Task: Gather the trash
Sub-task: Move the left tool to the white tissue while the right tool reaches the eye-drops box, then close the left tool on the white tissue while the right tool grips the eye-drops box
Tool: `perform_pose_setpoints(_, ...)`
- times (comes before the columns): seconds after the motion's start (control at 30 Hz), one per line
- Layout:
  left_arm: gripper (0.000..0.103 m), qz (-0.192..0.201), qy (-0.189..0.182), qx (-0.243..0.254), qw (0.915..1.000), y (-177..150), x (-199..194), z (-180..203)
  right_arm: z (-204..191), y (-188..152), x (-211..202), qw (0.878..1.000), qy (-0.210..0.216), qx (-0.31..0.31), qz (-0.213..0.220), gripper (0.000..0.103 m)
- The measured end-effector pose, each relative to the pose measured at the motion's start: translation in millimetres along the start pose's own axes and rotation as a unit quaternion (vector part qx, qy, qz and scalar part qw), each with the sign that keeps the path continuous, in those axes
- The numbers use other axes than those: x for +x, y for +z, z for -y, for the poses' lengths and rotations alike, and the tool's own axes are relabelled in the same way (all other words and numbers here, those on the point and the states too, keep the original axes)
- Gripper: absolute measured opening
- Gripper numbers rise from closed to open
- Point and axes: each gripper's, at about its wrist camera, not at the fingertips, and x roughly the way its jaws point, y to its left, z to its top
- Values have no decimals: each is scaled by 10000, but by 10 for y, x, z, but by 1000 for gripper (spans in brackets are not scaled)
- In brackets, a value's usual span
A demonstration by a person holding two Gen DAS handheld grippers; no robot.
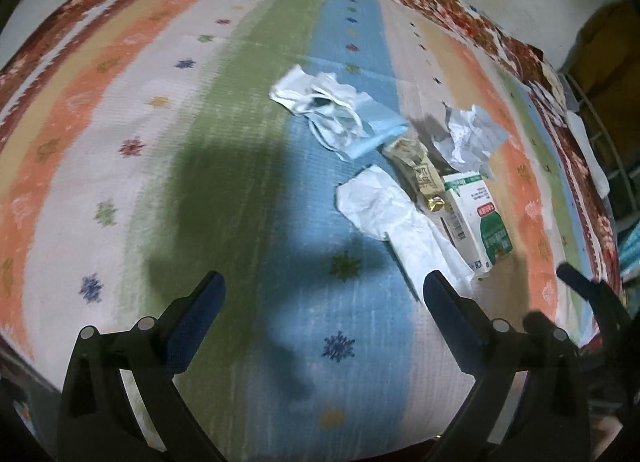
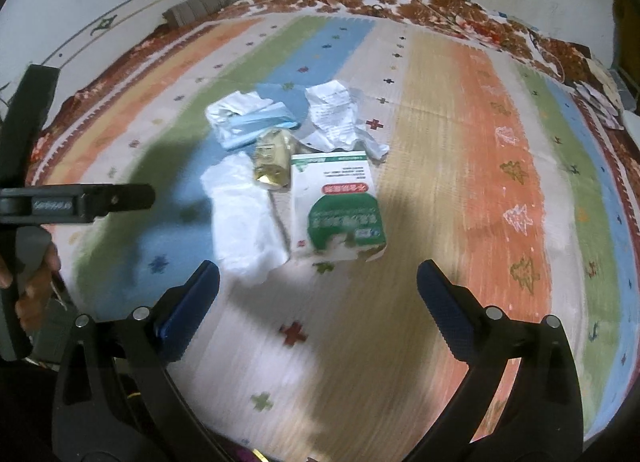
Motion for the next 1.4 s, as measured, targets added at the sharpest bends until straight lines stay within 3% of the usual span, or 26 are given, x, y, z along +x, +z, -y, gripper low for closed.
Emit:
perform_pose_setpoints(0.23,94,-85,-117,99,9998,114,242,75,87,124,298,9998,111,-61,-150,92)
perform_pose_setpoints(0.43,78,-132,-348,207,9991,186,443,82,97,204,490,9997,105,-15,-215,89)
perform_pose_setpoints(0.5,69,-109,-428,244,9987,202,486,95,106,230,552,9996,101,36,-271,83)
perform_pose_setpoints(0.63,64,48,-288,559,9980,222,539,197,111,243,663,9992,68,73,-378,73)
perform_pose_setpoints(0.73,41,103,-144,686,9975,228,580,252,79,230,714,9991,36,-15,-419,67)
perform_pose_setpoints(0.8,12,104,-88,751,9971,222,597,278,78,227,714,9992,20,-42,-404,67)
perform_pose_setpoints(0.87,4,37,-116,791,9968,216,596,285,70,224,700,9991,-10,-72,-407,66)
perform_pose_setpoints(1.2,3,96,-80,500,9987,197,233,225,60,151,428,9989,-238,-188,-359,66)
perform_pose_setpoints(1.4,3,136,42,639,9979,100,13,399,8,72,203,9988,-189,-242,-381,65)
